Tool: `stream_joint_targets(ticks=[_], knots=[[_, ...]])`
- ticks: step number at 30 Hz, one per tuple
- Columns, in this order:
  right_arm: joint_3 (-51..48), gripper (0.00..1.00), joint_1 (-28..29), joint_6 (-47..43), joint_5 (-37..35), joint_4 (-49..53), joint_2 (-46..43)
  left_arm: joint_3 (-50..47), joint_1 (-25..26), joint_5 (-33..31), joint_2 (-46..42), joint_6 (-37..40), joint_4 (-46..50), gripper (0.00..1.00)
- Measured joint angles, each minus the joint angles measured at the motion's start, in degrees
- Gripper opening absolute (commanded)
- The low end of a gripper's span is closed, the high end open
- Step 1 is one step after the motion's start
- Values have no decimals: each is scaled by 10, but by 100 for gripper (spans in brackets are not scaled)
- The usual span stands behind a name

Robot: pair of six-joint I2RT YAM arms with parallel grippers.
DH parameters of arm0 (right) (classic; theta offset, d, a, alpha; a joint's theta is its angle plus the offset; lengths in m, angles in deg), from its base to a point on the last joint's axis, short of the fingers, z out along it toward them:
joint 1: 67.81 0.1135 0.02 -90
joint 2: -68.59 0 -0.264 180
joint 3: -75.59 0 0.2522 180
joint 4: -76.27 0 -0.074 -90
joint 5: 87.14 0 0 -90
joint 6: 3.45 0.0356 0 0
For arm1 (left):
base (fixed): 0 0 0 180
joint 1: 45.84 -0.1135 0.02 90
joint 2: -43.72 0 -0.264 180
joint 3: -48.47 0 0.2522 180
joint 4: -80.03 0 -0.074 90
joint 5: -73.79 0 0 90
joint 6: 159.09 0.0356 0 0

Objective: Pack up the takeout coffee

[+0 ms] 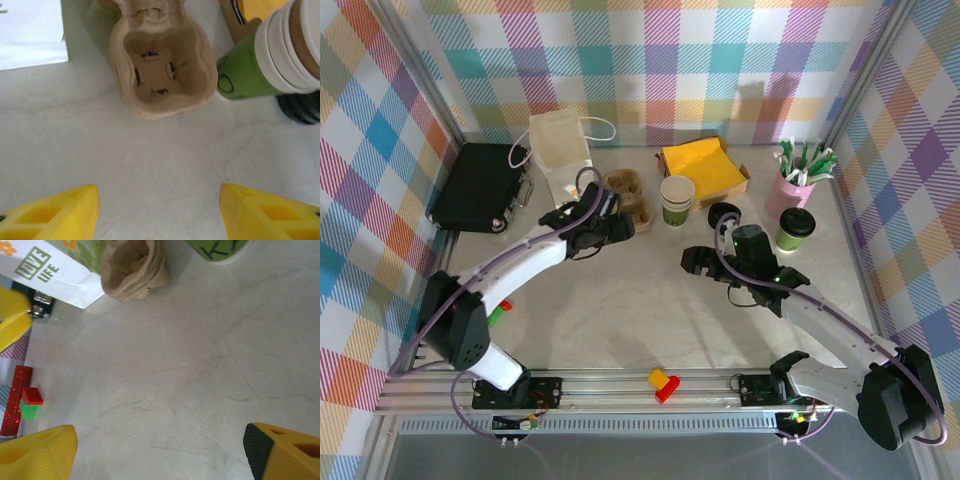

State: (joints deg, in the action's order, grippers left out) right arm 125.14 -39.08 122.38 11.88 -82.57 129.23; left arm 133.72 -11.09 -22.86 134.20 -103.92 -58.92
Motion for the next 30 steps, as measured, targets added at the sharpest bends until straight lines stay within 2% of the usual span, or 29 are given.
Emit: stream_joint_targets(ticks=[3, 6, 11, 16, 20, 28, 30], knots=[[-12, 87, 2, 0, 0, -34, 12, 64, 0, -16, 68, -10, 18, 62], [-14, 87, 2, 0, 0, -52, 18, 111, 0, -31, 122, -22, 34, 56], [-21, 87, 2, 2, 0, -81, 16, 151, 0, -62, 179, -48, 63, 50], [-37, 87, 2, 8, -1, -87, 5, 192, 0, -92, 217, -66, 101, 46], [-37, 87, 2, 9, -1, -91, 4, 226, 0, -106, 242, -72, 112, 39], [-37, 87, 2, 9, 0, -95, 4, 241, 0, -122, 262, -74, 122, 38], [-37, 87, 2, 10, 0, -95, 4, 247, 0, -125, 271, -73, 125, 34]])
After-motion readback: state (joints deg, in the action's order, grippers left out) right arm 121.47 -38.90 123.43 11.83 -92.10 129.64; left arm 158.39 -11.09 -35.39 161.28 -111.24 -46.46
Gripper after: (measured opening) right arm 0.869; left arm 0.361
